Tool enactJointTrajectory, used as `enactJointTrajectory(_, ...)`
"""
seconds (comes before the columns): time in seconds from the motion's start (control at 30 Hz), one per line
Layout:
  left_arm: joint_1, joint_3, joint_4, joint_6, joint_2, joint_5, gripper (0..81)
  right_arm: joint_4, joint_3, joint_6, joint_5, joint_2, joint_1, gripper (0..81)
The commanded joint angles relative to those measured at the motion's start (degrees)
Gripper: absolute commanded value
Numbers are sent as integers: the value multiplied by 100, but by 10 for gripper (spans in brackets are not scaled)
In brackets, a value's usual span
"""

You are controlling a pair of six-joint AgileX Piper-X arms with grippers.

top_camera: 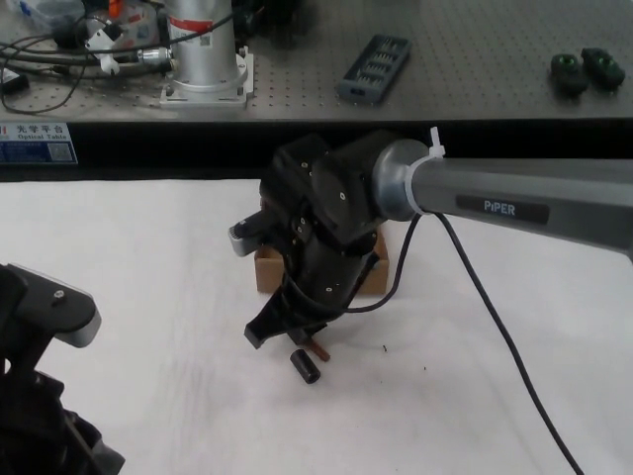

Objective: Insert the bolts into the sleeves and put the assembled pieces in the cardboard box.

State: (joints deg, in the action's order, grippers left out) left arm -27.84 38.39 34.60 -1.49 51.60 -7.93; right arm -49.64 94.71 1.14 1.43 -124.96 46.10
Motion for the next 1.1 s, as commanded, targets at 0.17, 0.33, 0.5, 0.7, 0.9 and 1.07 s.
enactJointTrajectory(0.17,18,8,-390,917,9,-24,150,103,-244,-44,-76,883,-4,36)
enactJointTrajectory(0.33,18,8,-831,1725,427,-24,150,345,-883,-44,-219,1563,-118,36)
enactJointTrajectory(0.5,18,8,-1186,2015,1001,-154,150,673,-1854,-44,-219,2321,-505,36)
enactJointTrajectory(0.7,18,169,-1994,2708,1529,-283,150,847,-2942,24,-208,3540,-1065,36)
enactJointTrajectory(0.9,-320,846,-2101,2853,2230,186,150,1007,-3881,24,-197,4825,-1508,36)
enactJointTrajectory(1.07,-823,1544,-2101,2853,2992,851,150,1005,-4414,8,-197,5796,-1732,36)
